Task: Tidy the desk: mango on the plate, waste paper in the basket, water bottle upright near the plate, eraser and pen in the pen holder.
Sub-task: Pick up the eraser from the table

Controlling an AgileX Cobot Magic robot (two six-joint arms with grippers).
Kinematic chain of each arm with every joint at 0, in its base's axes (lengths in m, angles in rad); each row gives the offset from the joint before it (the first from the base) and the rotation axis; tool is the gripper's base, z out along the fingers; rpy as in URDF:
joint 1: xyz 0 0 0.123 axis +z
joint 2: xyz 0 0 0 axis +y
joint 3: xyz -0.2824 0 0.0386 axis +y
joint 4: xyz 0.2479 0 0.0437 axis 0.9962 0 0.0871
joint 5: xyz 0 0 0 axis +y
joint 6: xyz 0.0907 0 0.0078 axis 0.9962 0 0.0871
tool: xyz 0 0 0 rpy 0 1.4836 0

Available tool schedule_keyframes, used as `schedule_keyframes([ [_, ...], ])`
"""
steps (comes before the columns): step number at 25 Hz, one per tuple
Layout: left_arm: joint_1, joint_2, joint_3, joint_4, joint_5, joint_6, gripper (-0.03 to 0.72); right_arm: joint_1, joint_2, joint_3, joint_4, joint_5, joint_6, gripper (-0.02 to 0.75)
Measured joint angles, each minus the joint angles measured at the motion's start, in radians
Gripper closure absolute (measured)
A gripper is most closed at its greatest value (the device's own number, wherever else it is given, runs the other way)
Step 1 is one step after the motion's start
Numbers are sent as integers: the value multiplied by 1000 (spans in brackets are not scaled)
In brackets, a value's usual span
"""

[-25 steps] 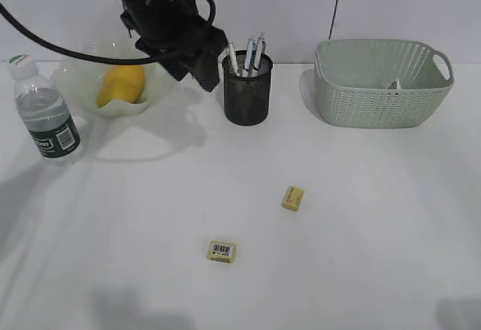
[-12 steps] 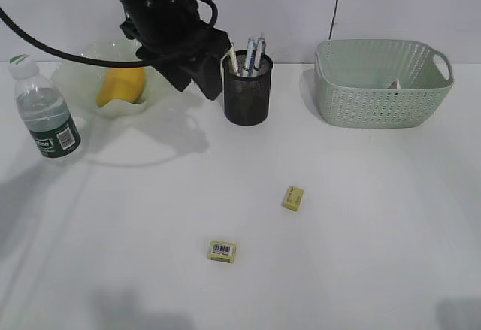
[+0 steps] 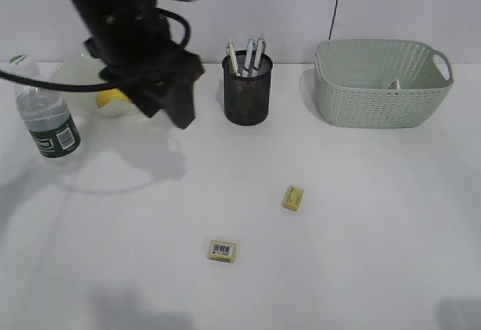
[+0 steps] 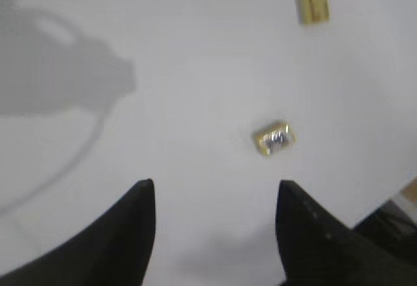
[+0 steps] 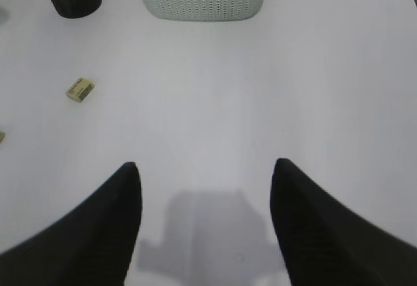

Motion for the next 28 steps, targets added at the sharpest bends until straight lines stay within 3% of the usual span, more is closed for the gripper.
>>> schedule_keyframes([
  [14,0,-664,538,59,-37,-9,253,0,0,0,0,0,-1,240],
  [28,0,-1360,806,111,-31,-11,255,0,0,0,1,0,-1,240],
])
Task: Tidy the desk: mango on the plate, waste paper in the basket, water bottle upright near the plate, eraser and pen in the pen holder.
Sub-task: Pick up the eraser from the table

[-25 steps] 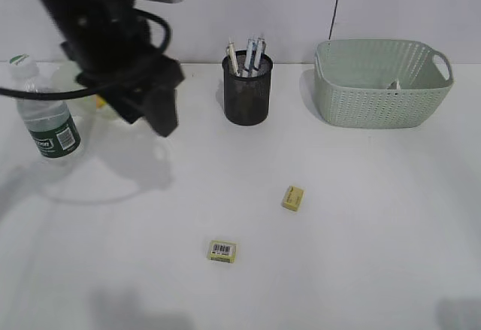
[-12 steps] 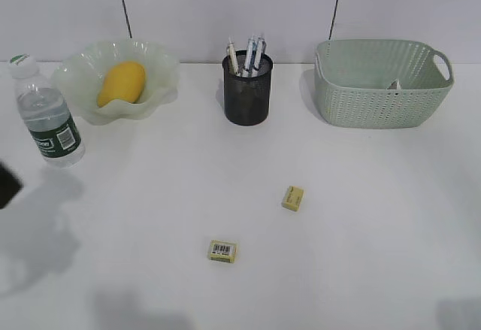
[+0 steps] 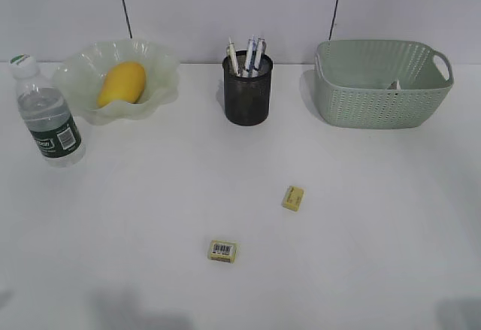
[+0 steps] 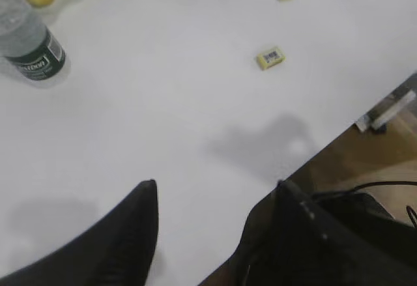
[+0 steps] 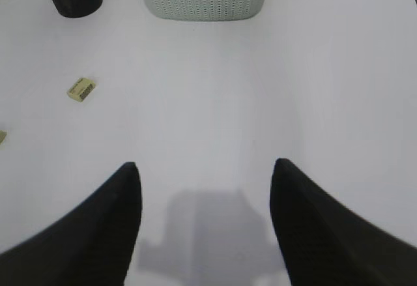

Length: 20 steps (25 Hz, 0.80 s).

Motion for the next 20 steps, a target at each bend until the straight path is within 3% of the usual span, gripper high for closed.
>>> schedule_keyframes([
  [9,0,-279,143,0,28,0,255,0,0,1,0,0,0,240],
  [20,0,-336,188,0,22,0,256,0,0,1,0,0,0,240],
])
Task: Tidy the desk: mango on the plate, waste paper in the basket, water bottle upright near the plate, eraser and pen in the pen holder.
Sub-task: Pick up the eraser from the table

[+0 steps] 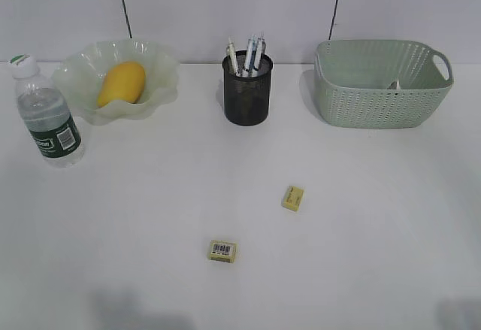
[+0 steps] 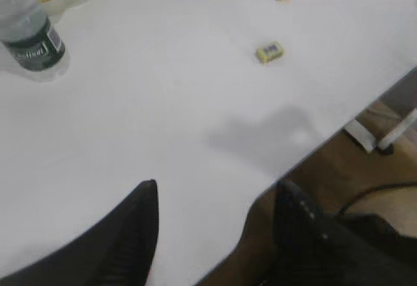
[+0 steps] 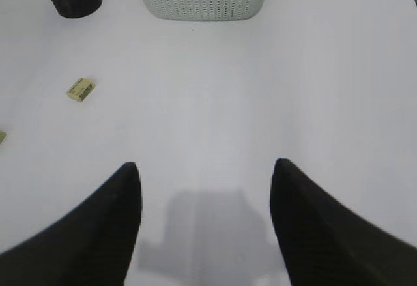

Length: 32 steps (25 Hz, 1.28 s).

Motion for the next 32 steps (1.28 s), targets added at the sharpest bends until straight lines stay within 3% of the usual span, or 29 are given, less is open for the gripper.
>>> schedule_keyframes([
  [6,0,0,47,0,-123,0,260,0,0,0,0,0,0,240],
  [21,18,1,49,0,-132,0,263,0,0,0,0,0,0,240],
  [25,134,-14,49,0,-133,0,263,0,0,0,0,0,0,240],
  [32,412,-30,50,0,-134,0,263,0,0,0,0,0,0,239],
])
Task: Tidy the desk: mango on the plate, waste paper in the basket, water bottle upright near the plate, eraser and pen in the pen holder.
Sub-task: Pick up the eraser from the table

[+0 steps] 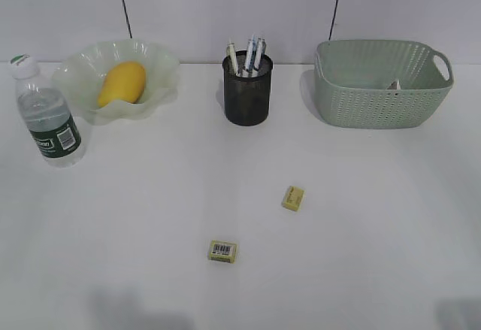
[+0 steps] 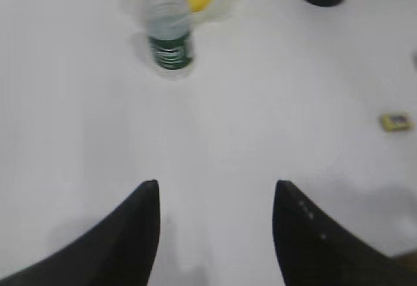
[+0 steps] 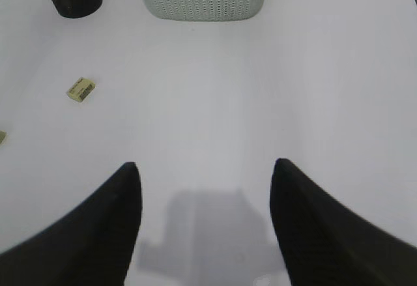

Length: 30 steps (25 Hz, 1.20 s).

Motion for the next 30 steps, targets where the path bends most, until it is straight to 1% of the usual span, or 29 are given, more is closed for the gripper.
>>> schedule_keyframes([
  [2,65,-23,0,0,0,0,263,0,0,0,0,0,0,239],
  [4,113,-52,0,0,0,0,263,0,0,0,0,0,0,239],
  [7,150,-91,0,0,-1,0,263,0,0,0,0,0,0,239],
  [13,195,-97,0,0,-1,0,264,0,0,0,0,0,0,240],
  [17,210,-97,0,0,-1,0,264,0,0,0,0,0,0,240],
  [30,211,-97,0,0,-1,0,273,0,0,0,0,0,0,239],
])
